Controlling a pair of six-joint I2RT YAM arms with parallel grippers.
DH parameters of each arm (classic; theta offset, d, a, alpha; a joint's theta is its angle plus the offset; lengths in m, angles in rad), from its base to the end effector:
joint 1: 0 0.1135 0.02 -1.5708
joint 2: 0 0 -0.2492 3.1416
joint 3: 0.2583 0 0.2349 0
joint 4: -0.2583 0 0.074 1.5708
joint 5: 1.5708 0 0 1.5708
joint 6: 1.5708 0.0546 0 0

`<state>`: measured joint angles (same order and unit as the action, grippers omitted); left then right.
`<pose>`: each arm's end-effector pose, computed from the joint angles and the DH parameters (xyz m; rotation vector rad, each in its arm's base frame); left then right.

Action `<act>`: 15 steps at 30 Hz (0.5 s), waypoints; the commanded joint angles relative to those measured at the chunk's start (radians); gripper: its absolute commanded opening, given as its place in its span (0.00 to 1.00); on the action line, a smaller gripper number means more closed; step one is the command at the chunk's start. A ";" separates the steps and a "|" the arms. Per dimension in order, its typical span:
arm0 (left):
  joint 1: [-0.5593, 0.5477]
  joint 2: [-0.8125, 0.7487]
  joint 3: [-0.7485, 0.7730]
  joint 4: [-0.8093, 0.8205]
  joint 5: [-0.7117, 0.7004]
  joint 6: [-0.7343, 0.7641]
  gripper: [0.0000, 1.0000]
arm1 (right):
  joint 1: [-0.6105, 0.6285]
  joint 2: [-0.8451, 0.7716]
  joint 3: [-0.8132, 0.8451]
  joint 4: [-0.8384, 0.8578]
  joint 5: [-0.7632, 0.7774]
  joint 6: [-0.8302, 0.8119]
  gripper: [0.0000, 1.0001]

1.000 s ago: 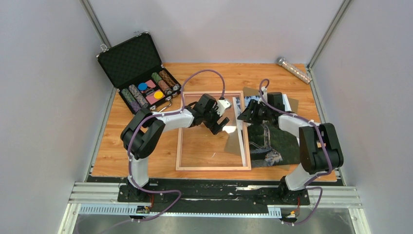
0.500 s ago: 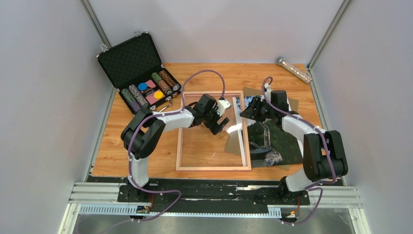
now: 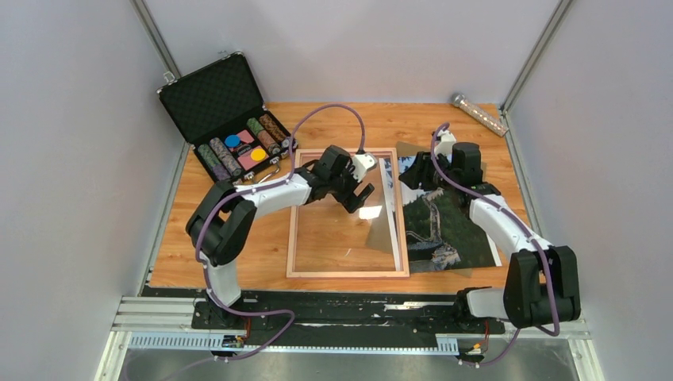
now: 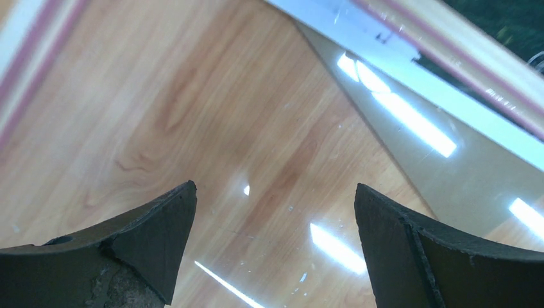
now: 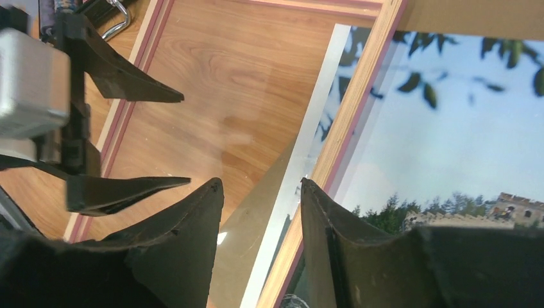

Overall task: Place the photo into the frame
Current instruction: Place the photo frame item in the photo frame.

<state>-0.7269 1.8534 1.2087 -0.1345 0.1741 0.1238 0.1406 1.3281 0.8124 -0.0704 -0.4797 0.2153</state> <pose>0.2911 -0.2715 0.1745 1.0652 2.1403 -0.4956 0.2829 0.0655 0.2279 -0.2016 2.1597 0.7218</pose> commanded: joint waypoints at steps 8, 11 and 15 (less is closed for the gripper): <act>-0.007 -0.219 0.059 -0.101 -0.071 0.032 1.00 | -0.001 -0.023 0.005 -0.026 0.033 -0.277 0.47; 0.004 -0.293 0.031 -0.170 -0.157 0.080 1.00 | 0.000 0.002 0.003 -0.023 0.057 -0.304 0.47; 0.037 -0.377 -0.028 -0.258 -0.212 0.101 1.00 | 0.000 -0.001 -0.034 0.028 0.037 -0.349 0.48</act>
<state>-0.7166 1.5791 1.2213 -0.2863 0.0517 0.1722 0.1406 1.3266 0.8082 -0.0982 -0.4442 -0.0517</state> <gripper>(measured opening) 0.998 0.473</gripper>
